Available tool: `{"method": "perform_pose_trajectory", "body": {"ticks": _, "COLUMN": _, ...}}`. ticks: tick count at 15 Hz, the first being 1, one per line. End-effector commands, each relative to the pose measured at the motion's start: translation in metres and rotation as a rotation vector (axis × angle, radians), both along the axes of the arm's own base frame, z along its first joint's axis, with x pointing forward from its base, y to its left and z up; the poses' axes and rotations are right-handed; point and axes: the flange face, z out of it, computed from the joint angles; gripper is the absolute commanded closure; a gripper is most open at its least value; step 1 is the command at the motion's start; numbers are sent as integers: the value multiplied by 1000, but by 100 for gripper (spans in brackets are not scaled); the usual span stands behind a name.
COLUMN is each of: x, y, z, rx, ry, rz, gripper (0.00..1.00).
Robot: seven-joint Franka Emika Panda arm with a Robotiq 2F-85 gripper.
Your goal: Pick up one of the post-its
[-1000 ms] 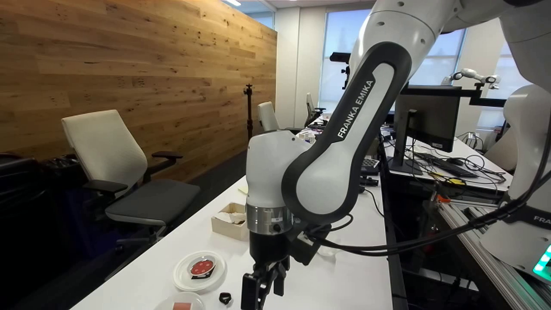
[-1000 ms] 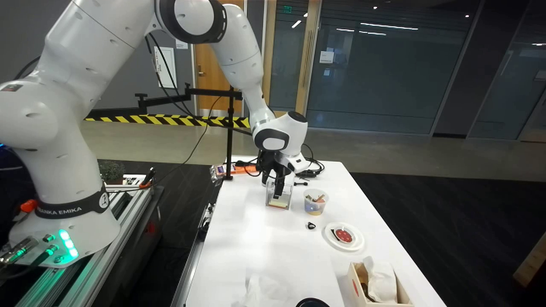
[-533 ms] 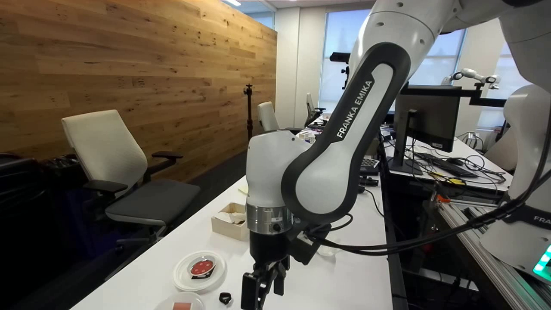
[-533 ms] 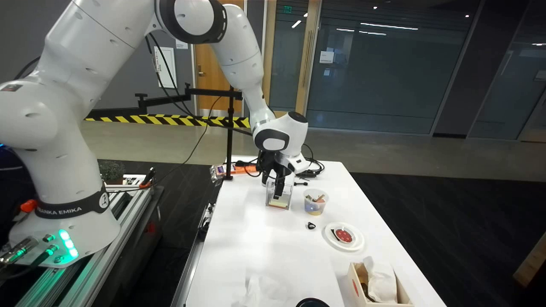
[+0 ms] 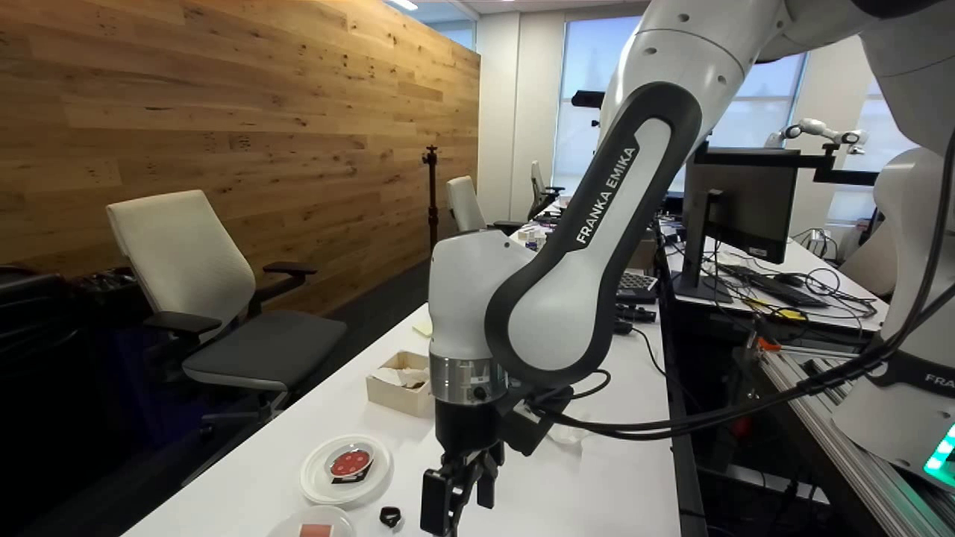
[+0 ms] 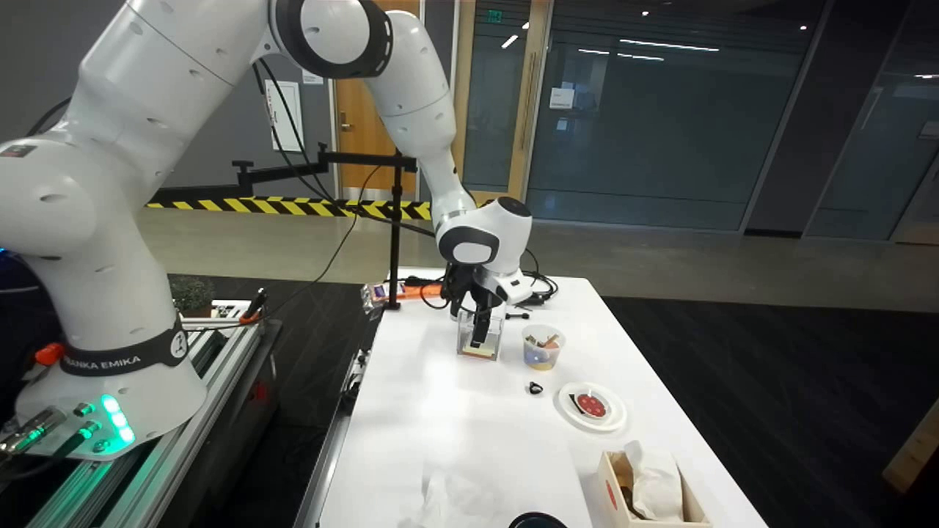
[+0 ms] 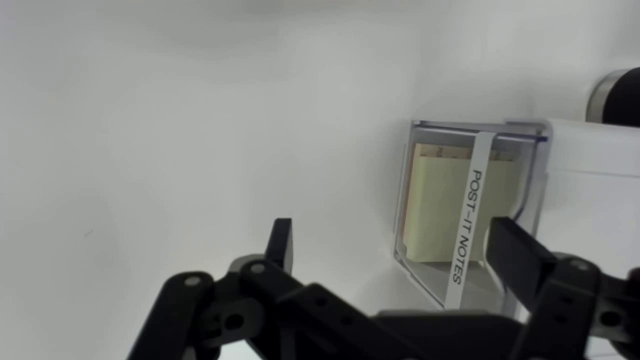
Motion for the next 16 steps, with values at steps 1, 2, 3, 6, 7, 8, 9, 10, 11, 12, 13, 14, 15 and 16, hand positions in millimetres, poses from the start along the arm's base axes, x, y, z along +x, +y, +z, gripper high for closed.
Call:
{"method": "perform_pose_trajectory", "body": {"ticks": 1, "x": 3, "y": 3, "z": 0, "rx": 8, "ry": 3, "rz": 1, "gripper": 0}}
{"method": "perform_pose_trajectory", "body": {"ticks": 2, "x": 4, "y": 4, "z": 0, "rx": 7, "ry": 3, "rz": 3, "gripper": 0}}
{"method": "perform_pose_trajectory", "body": {"ticks": 3, "x": 4, "y": 5, "z": 0, "rx": 9, "ry": 3, "rz": 6, "gripper": 0}}
{"method": "perform_pose_trajectory", "body": {"ticks": 6, "x": 5, "y": 9, "z": 2, "rx": 9, "ry": 0, "rz": 12, "gripper": 0}}
{"method": "perform_pose_trajectory", "body": {"ticks": 7, "x": 6, "y": 10, "z": 4, "rx": 8, "ry": -4, "rz": 14, "gripper": 0}}
{"method": "perform_pose_trajectory", "body": {"ticks": 8, "x": 6, "y": 11, "z": 5, "rx": 8, "ry": -6, "rz": 16, "gripper": 0}}
{"method": "perform_pose_trajectory", "body": {"ticks": 9, "x": 7, "y": 12, "z": 5, "rx": 8, "ry": -6, "rz": 18, "gripper": 0}}
{"method": "perform_pose_trajectory", "body": {"ticks": 10, "x": 9, "y": 13, "z": 4, "rx": 11, "ry": -5, "rz": 19, "gripper": 0}}
{"method": "perform_pose_trajectory", "body": {"ticks": 11, "x": 9, "y": 13, "z": 3, "rx": 14, "ry": -1, "rz": 21, "gripper": 0}}
{"method": "perform_pose_trajectory", "body": {"ticks": 12, "x": 9, "y": 14, "z": 1, "rx": 16, "ry": 3, "rz": 22, "gripper": 0}}
{"method": "perform_pose_trajectory", "body": {"ticks": 13, "x": 10, "y": 14, "z": 0, "rx": 19, "ry": 6, "rz": 21, "gripper": 0}}
{"method": "perform_pose_trajectory", "body": {"ticks": 14, "x": 10, "y": 15, "z": -2, "rx": 21, "ry": 10, "rz": 22, "gripper": 0}}
{"method": "perform_pose_trajectory", "body": {"ticks": 15, "x": 10, "y": 16, "z": -3, "rx": 22, "ry": 14, "rz": 23, "gripper": 0}}
{"method": "perform_pose_trajectory", "body": {"ticks": 16, "x": 10, "y": 17, "z": -5, "rx": 25, "ry": 19, "rz": 24, "gripper": 0}}
